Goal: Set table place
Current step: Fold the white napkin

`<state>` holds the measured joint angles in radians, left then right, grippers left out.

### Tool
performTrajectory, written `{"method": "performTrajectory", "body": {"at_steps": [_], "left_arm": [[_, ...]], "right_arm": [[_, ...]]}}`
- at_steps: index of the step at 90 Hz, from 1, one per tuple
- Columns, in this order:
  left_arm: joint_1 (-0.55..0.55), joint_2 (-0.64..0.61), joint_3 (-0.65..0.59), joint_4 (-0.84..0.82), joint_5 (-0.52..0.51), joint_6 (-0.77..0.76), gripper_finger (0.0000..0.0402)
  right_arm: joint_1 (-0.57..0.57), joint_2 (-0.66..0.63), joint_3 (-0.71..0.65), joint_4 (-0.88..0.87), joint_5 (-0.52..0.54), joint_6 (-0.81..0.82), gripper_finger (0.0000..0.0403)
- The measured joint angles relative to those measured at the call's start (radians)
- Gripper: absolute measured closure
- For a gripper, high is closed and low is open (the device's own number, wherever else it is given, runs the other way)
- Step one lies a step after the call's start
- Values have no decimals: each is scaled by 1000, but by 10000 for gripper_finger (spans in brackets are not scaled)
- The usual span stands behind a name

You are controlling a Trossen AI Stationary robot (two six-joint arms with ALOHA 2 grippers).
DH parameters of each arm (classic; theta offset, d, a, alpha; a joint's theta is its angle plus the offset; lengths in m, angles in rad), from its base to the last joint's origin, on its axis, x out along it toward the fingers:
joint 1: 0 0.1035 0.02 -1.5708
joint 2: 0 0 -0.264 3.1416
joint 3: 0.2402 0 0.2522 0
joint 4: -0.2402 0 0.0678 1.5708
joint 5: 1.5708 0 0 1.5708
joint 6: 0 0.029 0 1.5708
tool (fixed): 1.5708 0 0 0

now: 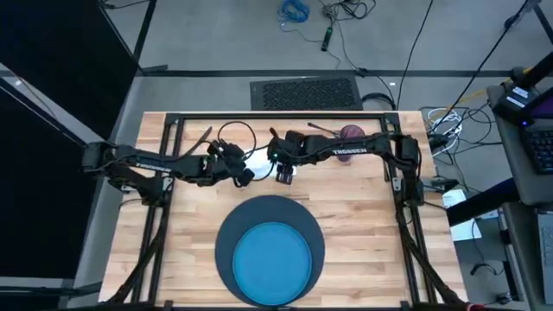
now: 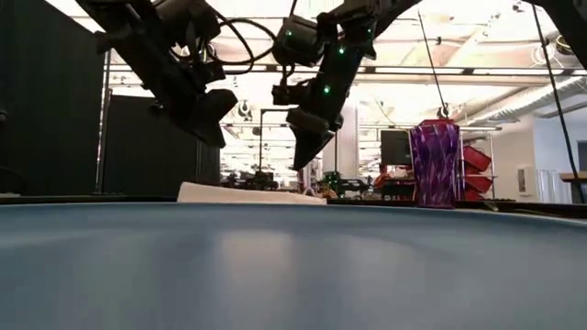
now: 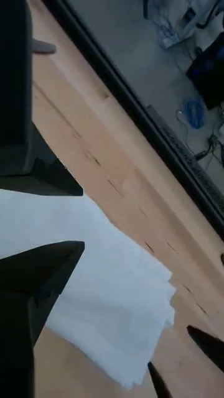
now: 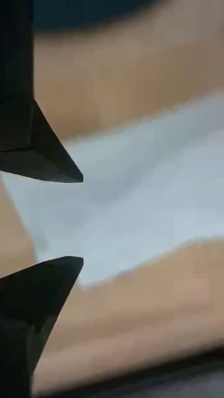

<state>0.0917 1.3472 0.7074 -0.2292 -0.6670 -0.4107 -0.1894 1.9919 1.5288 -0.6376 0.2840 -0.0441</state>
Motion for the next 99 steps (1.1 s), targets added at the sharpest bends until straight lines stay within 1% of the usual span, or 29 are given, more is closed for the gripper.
{"method": "performTrajectory", "body": {"at_steps": [22, 30, 34, 39, 44, 50, 58, 67, 73, 85, 90, 99], "left_arm": [[0, 14, 0, 11, 7, 12, 288], [0, 13, 0, 20, 7, 102, 288], [0, 13, 0, 21, 7, 124, 288], [0, 14, 0, 38, 8, 119, 288], [0, 13, 0, 48, 17, 78, 288], [0, 13, 0, 58, 54, 61, 288], [6, 13, 0, 85, 112, 81, 288], [6, 13, 0, 88, 132, 80, 288], [6, 13, 0, 68, 145, 85, 288], [6, 30, 0, 16, 216, 99, 288], [6, 41, 0, 8, 218, 110, 288], [6, 75, 0, 14, 218, 182, 288]], "right_arm": [[-16, 0, 0, 67, 1, 22, 211], [-13, 0, 0, 131, 1, 7, 211], [-13, 0, 0, 158, 0, -13, 211], [-14, 0, 0, 179, 2, -17, 211], [-14, 1, 0, 206, 2, -13, 211], [-14, 1, 0, 248, 1, -34, 211], [-14, 1, 0, 328, -1, -88, 211], [-14, 1, 0, 414, 2, -98, 211], [-14, 1, 0, 421, 2, -98, 211], [-14, 2, 0, 409, -2, -99, 211], [-14, 2, 0, 407, -2, -105, 211], [-14, 2, 0, 426, -1, -114, 211]]}}
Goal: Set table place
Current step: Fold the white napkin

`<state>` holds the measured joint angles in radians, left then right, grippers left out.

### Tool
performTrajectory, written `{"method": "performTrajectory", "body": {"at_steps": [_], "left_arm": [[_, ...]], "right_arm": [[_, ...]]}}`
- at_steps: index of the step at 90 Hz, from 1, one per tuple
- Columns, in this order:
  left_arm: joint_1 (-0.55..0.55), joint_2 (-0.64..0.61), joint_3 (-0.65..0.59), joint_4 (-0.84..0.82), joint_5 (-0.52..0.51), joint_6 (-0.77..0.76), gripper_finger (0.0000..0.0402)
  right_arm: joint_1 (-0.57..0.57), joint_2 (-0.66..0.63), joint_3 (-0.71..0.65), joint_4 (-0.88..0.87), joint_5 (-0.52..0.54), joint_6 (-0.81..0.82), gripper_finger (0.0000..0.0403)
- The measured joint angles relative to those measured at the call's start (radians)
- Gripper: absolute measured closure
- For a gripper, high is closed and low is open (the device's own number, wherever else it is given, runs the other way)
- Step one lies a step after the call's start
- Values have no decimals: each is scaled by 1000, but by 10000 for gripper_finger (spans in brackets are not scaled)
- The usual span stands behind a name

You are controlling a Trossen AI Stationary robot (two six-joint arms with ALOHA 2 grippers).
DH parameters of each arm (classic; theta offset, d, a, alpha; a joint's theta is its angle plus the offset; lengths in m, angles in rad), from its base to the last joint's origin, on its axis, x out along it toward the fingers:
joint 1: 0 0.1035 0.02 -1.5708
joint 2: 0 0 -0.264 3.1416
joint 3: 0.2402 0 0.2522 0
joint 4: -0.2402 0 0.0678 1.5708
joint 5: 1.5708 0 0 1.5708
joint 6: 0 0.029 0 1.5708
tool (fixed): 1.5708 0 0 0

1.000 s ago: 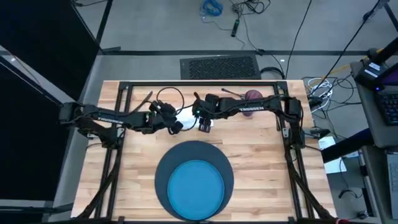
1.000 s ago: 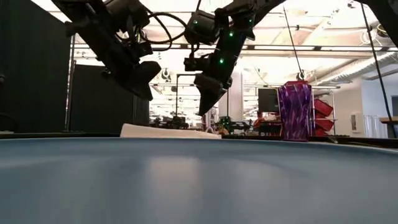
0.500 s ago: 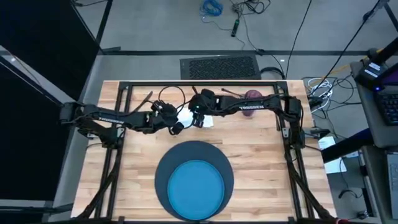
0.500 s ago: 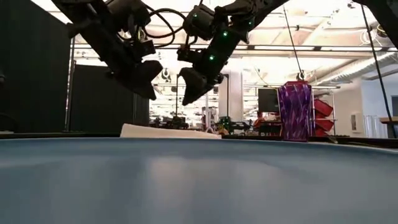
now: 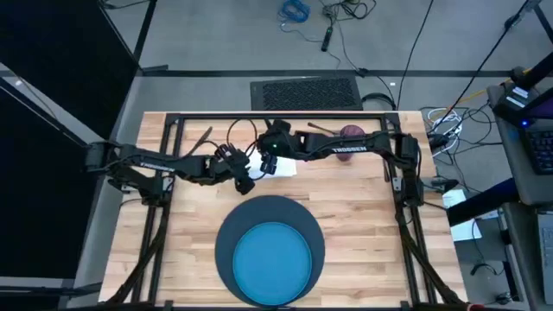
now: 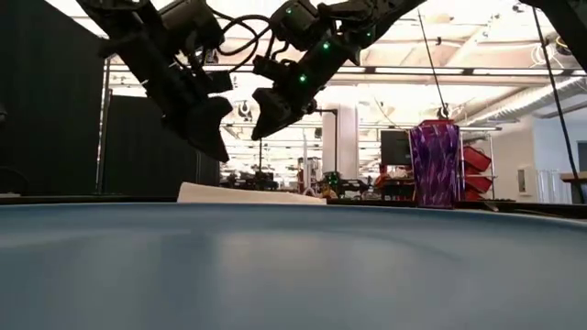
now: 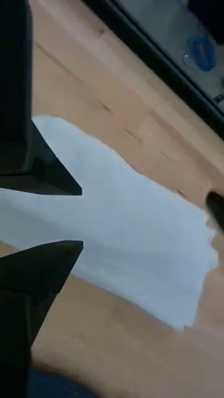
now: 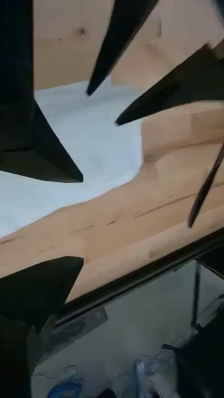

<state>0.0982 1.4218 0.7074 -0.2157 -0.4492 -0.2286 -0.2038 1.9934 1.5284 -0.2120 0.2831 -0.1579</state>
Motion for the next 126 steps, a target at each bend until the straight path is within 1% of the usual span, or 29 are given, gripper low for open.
{"method": "performTrajectory", "body": {"at_steps": [4, 8, 19, 25, 30, 35, 49, 63, 75, 89, 97, 114, 119, 126], "left_arm": [[2, 19, 0, -1, 0, 29, 288], [4, 38, 0, -7, 7, 54, 288], [9, 83, 0, -38, 31, 129, 288], [9, 103, 0, -59, 29, 160, 288], [11, 115, -1, -58, 27, 180, 288], [11, 120, -1, -34, 29, 210, 288], [14, 121, -1, 23, 25, 218, 288], [14, 119, -1, 34, -3, 217, 288], [13, 119, -1, 46, -4, 212, 288], [13, 119, -1, 84, 4, 218, 288], [17, 119, -1, 91, 5, 211, 288], [37, 119, 0, 80, 27, 188, 288], [40, 119, 0, 75, 29, 185, 288], [44, 119, 0, 75, 31, 183, 288]], "right_arm": [[-1, 0, 0, -19, -11, 2, 211], [-1, 0, 0, -66, -45, 2, 211], [1, 0, -2, -281, -123, -9, 211], [5, 0, -17, -371, -133, -12, 211], [8, 0, -31, -404, -133, -14, 211], [9, 0, -44, -404, -132, -20, 211], [3, 0, -55, -352, -129, -8, 211], [1, 0, -55, -289, -126, 13, 211], [1, 0, -55, -244, -127, 9, 211], [2, 0, -55, -208, -132, 61, 211], [2, 0, -55, -232, -133, 92, 211], [3, 2, -55, -416, -132, 126, 211], [3, 4, -58, -427, -133, 131, 211], [3, 4, -88, -390, -133, 131, 211]]}}
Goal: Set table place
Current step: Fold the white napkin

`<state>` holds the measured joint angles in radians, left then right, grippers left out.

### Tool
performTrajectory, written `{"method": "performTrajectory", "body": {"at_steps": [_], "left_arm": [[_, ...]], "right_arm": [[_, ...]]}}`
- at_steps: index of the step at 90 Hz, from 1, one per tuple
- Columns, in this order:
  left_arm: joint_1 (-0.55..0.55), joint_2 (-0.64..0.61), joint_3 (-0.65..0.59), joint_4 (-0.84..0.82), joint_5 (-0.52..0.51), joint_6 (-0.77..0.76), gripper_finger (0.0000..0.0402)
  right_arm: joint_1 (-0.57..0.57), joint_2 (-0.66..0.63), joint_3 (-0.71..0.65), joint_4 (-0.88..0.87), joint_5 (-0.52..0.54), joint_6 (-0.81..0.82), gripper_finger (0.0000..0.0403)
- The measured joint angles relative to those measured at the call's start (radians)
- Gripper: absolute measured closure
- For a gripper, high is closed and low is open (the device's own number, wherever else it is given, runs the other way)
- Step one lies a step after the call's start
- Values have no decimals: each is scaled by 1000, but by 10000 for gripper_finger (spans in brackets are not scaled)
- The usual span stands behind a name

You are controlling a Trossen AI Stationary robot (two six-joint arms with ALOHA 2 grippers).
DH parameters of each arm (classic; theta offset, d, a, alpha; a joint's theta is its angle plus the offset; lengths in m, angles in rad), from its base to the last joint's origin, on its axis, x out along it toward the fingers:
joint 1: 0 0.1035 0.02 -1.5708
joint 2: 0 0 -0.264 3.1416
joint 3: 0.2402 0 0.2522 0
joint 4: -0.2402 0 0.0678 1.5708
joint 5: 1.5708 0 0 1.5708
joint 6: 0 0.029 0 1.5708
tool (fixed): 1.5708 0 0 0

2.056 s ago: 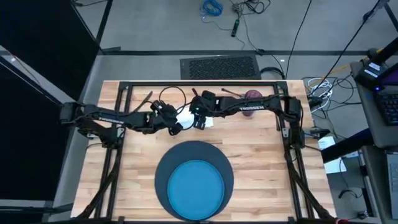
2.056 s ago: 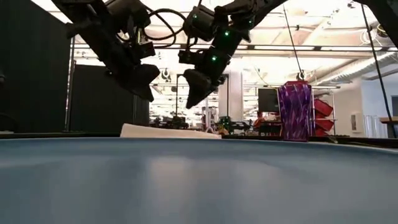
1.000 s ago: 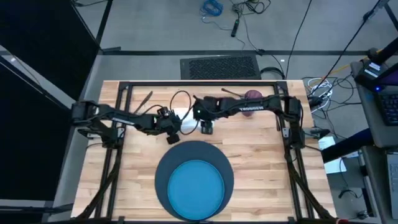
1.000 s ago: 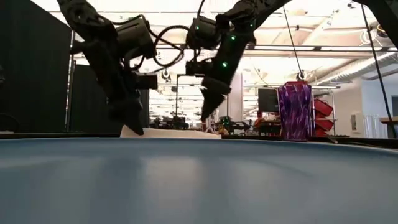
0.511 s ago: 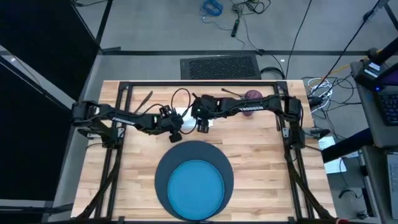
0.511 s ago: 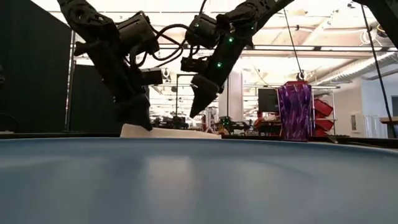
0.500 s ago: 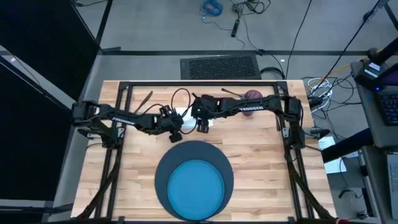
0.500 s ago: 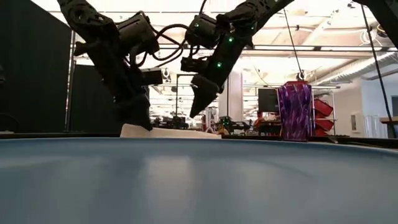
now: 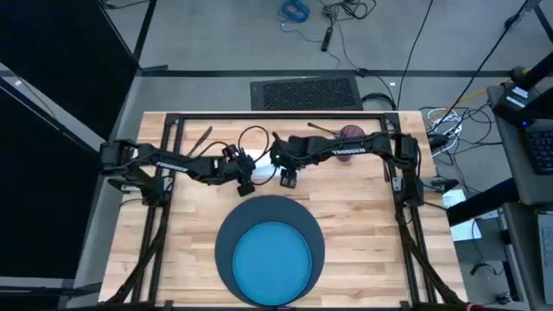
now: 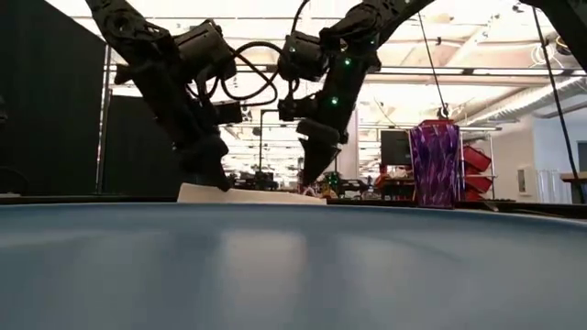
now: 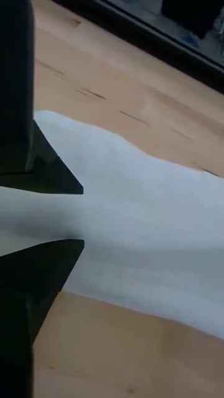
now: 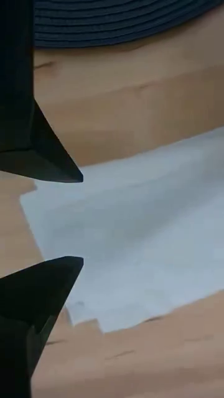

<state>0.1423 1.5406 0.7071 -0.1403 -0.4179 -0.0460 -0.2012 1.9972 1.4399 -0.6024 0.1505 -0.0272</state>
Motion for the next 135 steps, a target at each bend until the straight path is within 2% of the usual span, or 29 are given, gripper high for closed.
{"method": "performTrajectory", "body": {"at_steps": [14, 32, 48, 59, 71, 76, 100, 114, 135], "left_arm": [[1, 0, 0, -10, 25, -1, 288], [1, 0, 0, -2, 25, -8, 288], [2, 0, 0, -7, 26, -53, 288], [1, 0, 0, -8, 26, -54, 288], [1, 0, 0, -8, 26, -54, 288], [1, 0, 1, -6, 26, -54, 288], [1, 0, 1, -10, 26, -80, 288], [1, 0, 1, -42, 26, -83, 288], [1, 0, 1, -68, 26, -105, 288]], "right_arm": [[-9, 1, -64, 40, -7, 20, 211], [-15, 11, -113, 142, -102, 45, 211], [-15, 39, -117, 133, -104, 45, 221], [-14, 42, -116, 136, -103, 43, 268], [-15, 36, -117, 149, -97, 30, 366], [-15, 29, -120, 156, -99, 14, 389], [-16, 21, -13, 91, -101, 4, 400], [-16, 20, 50, -66, -101, -7, 401], [-3, 22, 50, -190, -116, 120, 402]]}}
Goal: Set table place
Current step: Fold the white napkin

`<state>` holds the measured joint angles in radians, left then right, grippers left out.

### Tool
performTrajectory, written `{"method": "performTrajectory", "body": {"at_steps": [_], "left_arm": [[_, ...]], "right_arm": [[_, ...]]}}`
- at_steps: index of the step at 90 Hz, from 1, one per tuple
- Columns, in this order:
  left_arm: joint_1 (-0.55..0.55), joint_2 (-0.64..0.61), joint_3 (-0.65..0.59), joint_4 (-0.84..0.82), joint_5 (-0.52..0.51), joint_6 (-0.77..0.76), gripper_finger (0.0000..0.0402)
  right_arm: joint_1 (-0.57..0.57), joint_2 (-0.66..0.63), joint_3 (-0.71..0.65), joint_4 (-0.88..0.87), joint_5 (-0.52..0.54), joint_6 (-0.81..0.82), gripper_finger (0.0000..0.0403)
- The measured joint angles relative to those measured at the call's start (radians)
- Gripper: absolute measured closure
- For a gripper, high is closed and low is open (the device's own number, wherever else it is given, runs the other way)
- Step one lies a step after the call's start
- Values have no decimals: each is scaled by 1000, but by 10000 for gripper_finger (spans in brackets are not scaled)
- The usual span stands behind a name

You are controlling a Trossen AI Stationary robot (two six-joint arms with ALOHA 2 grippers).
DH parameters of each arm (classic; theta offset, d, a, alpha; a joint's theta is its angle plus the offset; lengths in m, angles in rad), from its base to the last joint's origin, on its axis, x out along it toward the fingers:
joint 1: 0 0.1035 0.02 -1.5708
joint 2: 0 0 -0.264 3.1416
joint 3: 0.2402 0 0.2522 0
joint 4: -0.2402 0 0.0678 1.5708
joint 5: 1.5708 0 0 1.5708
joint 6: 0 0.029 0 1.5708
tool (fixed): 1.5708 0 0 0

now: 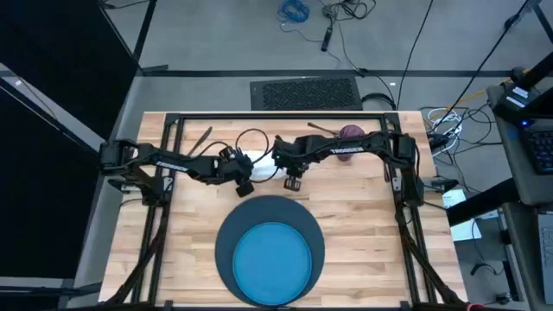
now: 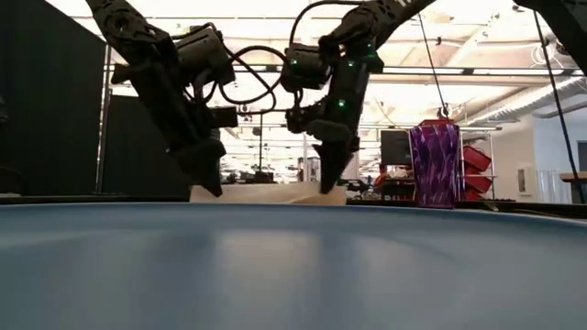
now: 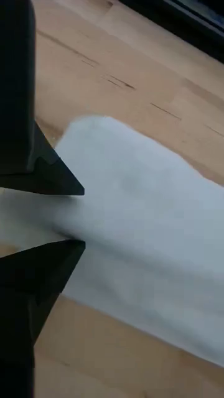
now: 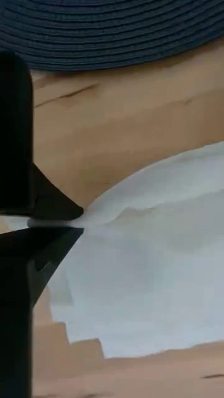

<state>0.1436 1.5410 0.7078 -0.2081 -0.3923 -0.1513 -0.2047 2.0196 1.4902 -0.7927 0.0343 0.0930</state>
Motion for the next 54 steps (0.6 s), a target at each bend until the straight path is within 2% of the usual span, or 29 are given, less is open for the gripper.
{"method": "performTrajectory", "body": {"at_steps": [9, 19, 36, 54], "left_arm": [[0, 0, 0, -1, 0, 0, 288], [0, 0, 0, -8, 0, 0, 288], [-8, 0, 0, -59, 0, -17, 288], [-29, 0, 0, -75, 0, -28, 288]], "right_arm": [[12, 0, 0, 20, -127, 79, 402], [33, 0, 0, 88, -294, 82, 396], [61, 0, 0, 169, -302, 47, 370], [46, 2, 18, 167, -339, 11, 321]]}}
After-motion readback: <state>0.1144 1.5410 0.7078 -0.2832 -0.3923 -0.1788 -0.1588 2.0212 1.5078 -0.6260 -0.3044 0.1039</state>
